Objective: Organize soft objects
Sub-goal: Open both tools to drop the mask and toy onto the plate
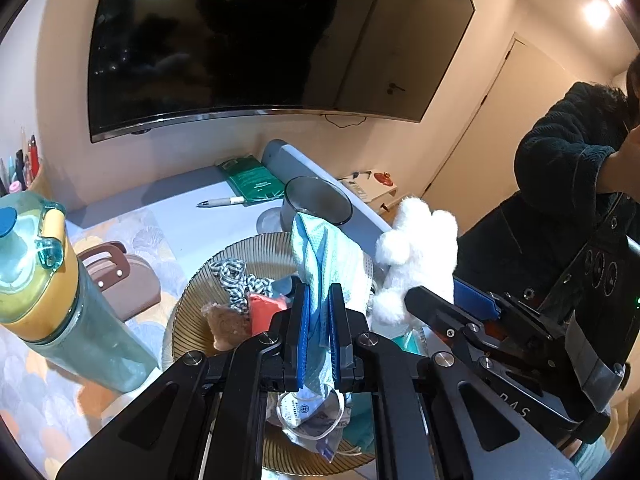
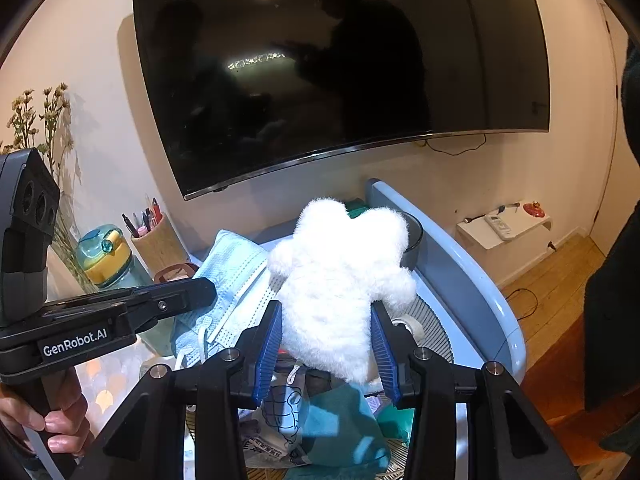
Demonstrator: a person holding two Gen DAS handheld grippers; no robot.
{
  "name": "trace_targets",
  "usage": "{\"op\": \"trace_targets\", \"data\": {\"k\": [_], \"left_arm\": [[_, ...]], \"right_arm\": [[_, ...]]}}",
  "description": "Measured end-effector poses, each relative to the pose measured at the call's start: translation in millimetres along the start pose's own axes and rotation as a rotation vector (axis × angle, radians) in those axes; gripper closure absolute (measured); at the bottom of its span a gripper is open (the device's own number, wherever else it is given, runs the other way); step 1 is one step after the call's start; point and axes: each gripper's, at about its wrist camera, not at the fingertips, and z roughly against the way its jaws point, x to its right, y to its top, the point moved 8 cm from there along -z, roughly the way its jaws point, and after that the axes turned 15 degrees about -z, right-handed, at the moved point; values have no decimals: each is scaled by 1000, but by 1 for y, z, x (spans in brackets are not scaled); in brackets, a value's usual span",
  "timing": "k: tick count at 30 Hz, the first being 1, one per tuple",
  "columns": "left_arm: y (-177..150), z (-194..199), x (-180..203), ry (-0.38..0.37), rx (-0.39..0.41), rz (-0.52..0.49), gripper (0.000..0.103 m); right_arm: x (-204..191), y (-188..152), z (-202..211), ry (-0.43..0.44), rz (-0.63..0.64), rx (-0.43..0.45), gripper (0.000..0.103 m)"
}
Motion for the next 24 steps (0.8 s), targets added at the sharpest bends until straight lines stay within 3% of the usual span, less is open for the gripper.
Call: {"op": "trace_targets", "data": {"k": [12, 15, 17, 24], "left_arm": [[2, -5, 2, 1, -11, -19, 94], [1, -9, 0, 12, -30, 3, 81], [0, -10, -3, 16, -35, 21, 81], [1, -4, -5, 18, -40, 42, 78]], "right_arm": [[-4, 0, 3, 6, -11, 21, 61], [-2, 3, 5, 2, -31, 35, 48], [-2, 6, 8, 4, -41, 53, 40], [-9, 13, 16, 12, -13, 86, 40]]}}
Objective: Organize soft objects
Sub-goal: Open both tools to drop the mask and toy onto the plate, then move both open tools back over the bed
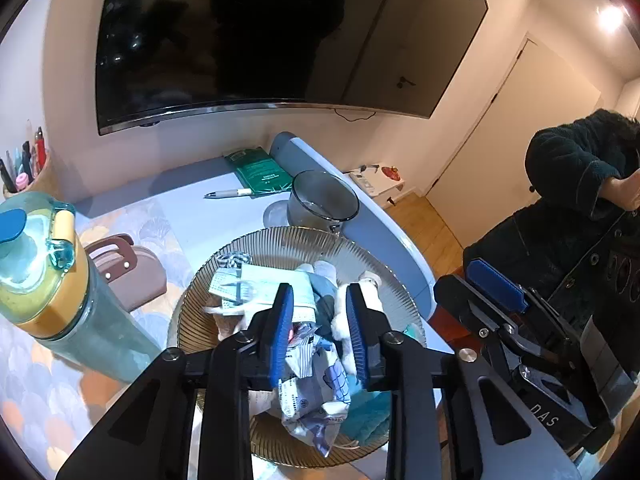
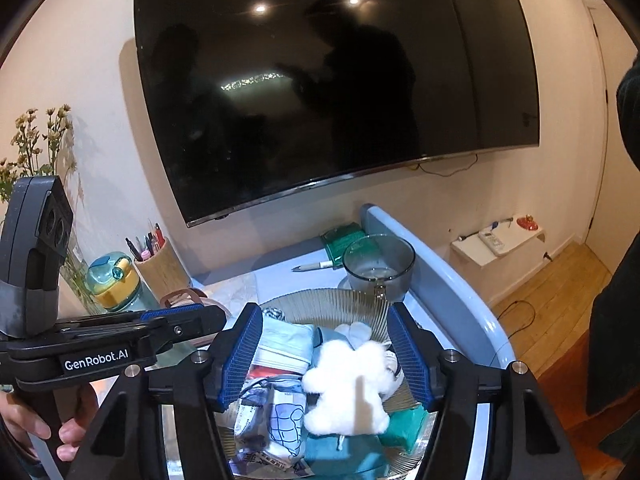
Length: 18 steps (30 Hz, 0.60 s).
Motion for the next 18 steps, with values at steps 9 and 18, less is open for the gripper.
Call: {"op": "trace_targets", "data": {"k": [9, 18], "left_arm": [[7, 16, 3, -49, 19, 25, 66], [17, 33, 17, -72, 25, -9, 64]], "right_arm": [[-2, 9, 8, -3, -16, 22, 40], [-1, 10, 12, -12, -47, 32, 40]]}}
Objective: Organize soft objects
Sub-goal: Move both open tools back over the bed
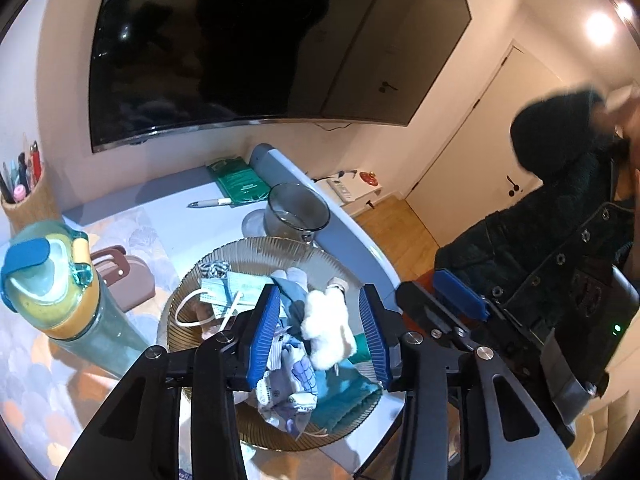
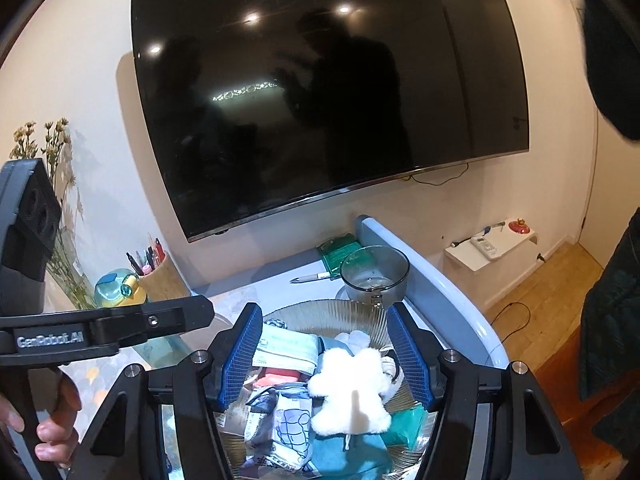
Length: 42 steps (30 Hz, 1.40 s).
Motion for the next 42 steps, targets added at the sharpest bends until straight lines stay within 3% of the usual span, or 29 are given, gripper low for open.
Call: {"op": "trace_targets", "data": {"k": [7, 12, 21, 26, 33, 42], "left_arm": [[2, 31, 2, -34, 46, 13, 64], [2, 68, -9, -17, 111, 38, 64], [-38, 153, -61, 124, 169, 112, 64], [-82, 198, -103, 202, 173, 202, 64], [-156, 263, -159, 318, 165, 322, 61], [-226, 282, -192, 387, 88, 368, 59]], "right_arm": [[-2, -1, 8, 2, -48, 16, 40], [-8, -4, 14, 0, -83, 19, 39], [-68, -9, 53, 70, -37, 120, 39], [-129, -26, 76, 202, 15, 151, 25], [-219, -83, 73, 312, 142, 46, 25], [-295, -176, 43, 356, 276, -174, 25]]}}
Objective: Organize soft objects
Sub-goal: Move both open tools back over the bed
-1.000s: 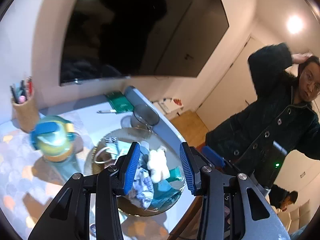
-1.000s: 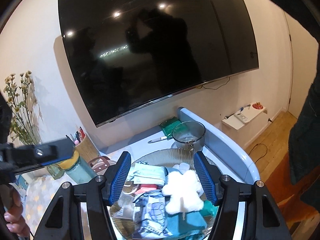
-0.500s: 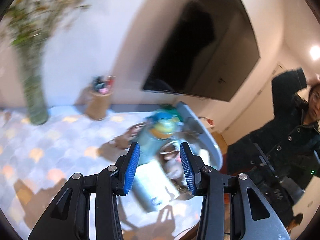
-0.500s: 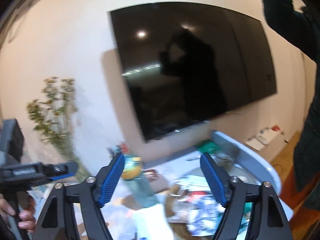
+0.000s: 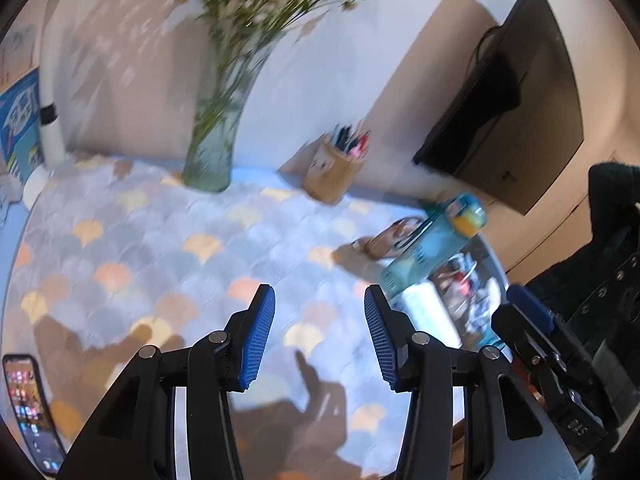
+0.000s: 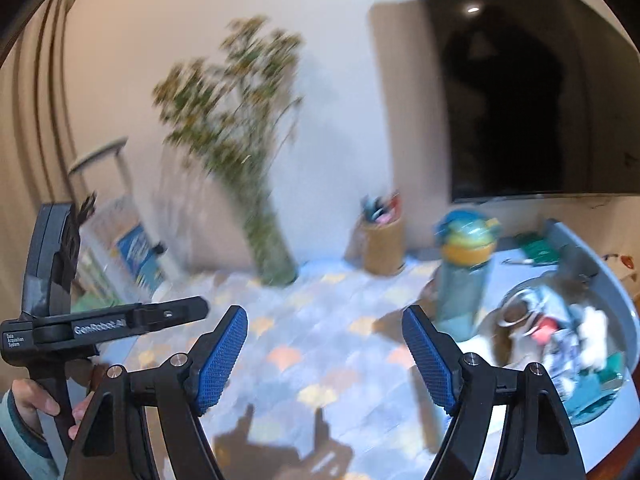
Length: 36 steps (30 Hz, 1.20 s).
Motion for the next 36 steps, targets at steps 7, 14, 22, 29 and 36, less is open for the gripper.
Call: {"op": "trace_targets", "data": {"k": [7, 14, 22, 29, 36], "left_arm": [[-54, -28, -32, 34, -118, 67, 58], [-100, -60, -58, 81, -199, 147, 58], [-133, -99, -71, 209, -253, 66, 58], [-131, -109, -57, 297, -224, -91, 31], [-133, -116, -68, 395, -178, -120, 3]], "right_arm": [[-16, -49, -56, -10, 56, -156, 24], [6, -99, -110, -74, 109, -280, 24], [46, -130, -146, -195, 60, -335, 24], [75, -159, -164, -266, 47, -378, 22], [90, -158, -165, -314, 36, -342, 0]]}}
